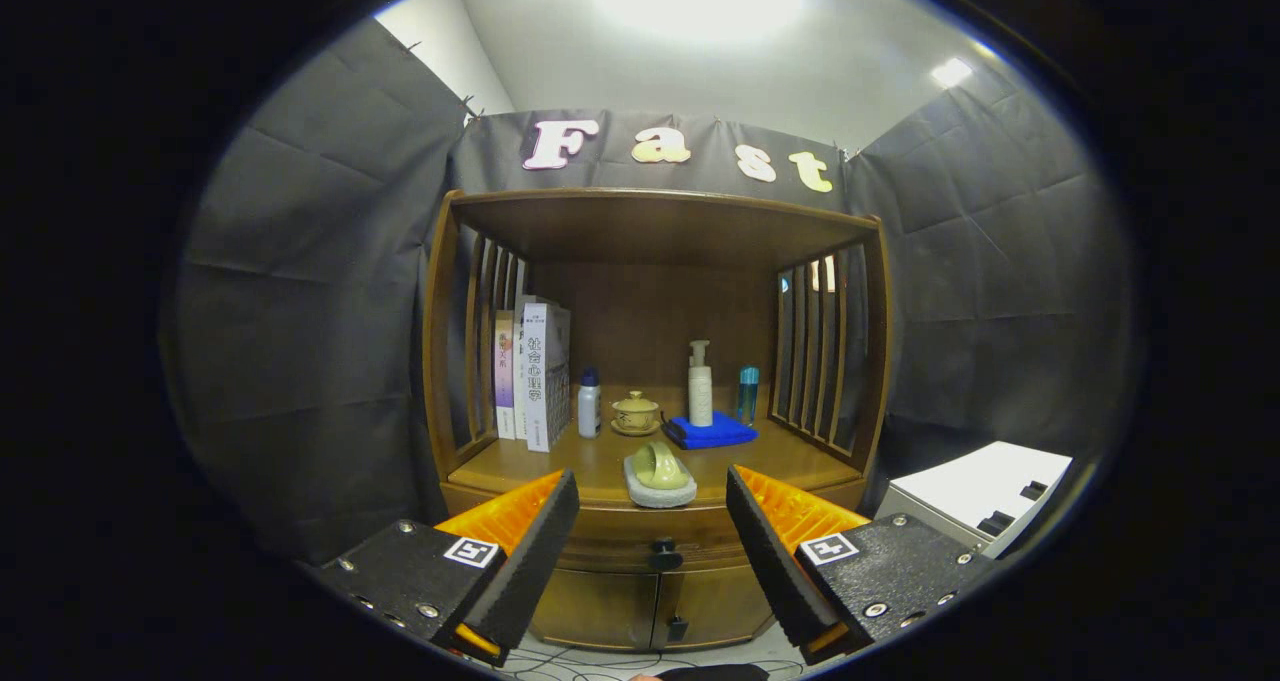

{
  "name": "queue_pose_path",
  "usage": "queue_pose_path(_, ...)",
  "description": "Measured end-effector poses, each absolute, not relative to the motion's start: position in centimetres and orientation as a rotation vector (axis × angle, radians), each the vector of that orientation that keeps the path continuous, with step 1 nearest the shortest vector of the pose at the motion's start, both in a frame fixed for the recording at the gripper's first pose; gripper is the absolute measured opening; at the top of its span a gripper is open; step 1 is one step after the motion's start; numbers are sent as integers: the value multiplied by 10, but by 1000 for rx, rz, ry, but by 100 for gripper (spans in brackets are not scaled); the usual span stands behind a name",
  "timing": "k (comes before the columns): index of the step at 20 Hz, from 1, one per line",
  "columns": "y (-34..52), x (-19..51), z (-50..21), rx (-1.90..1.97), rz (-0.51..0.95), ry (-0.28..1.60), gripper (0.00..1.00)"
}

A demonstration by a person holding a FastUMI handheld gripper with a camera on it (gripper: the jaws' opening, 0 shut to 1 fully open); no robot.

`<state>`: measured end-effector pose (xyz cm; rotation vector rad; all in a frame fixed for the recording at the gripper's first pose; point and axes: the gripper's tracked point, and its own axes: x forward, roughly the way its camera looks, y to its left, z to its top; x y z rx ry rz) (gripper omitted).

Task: Pull open the drawer, take out the items inside it, and place them on the countertop above the cabinet.

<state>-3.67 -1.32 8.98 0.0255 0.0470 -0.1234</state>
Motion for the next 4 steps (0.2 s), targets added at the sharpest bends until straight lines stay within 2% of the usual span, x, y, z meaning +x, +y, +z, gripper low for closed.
queue_pose_path(4,-12,-35,91,46,-114,42,93)
